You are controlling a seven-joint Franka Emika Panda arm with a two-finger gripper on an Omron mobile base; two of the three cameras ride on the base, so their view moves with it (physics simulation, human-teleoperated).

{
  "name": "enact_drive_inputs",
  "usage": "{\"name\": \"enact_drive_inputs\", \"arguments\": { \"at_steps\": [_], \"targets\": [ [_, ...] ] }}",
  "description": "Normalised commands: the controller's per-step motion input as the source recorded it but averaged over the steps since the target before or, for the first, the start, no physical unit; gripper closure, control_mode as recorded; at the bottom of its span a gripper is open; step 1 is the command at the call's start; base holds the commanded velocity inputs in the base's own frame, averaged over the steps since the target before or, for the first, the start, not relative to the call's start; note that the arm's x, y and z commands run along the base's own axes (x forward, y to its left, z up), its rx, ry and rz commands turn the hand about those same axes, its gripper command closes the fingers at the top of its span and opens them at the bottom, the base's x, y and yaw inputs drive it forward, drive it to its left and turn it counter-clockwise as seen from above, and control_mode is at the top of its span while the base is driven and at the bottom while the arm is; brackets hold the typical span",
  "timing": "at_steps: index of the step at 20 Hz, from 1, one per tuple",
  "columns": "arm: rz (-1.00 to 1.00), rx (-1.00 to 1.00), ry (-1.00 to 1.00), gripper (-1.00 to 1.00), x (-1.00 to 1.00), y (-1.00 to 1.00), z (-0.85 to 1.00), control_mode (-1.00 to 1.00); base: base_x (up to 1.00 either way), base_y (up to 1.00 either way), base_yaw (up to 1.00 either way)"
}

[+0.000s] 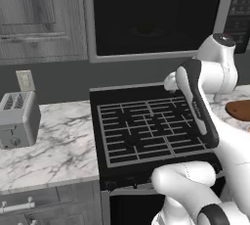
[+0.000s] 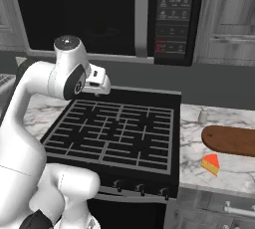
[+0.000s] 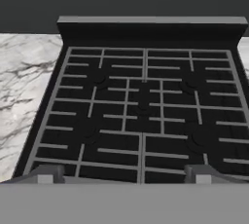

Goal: Retrieve the reheated potato from the microwave, then place the potato, cheese, and condiment on the cutting board.

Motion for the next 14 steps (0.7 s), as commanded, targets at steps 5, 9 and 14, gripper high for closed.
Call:
{"name": "enact_drive_inputs", "arguments": {
  "at_steps": [5, 9, 14],
  "targets": [
    [0.0, 0.0, -0.02, -1.0, -0.12, -0.47, 0.47, -1.0, 0.0, 0.0, 0.0],
    [0.0, 0.0, -0.07, -1.0, -0.11, -0.51, 0.46, -1.0, 0.0, 0.0, 0.0],
    [0.01, 0.0, -0.09, -1.0, -0.19, -0.44, 0.37, -1.0, 0.0, 0.0, 0.0]
  ]
}}
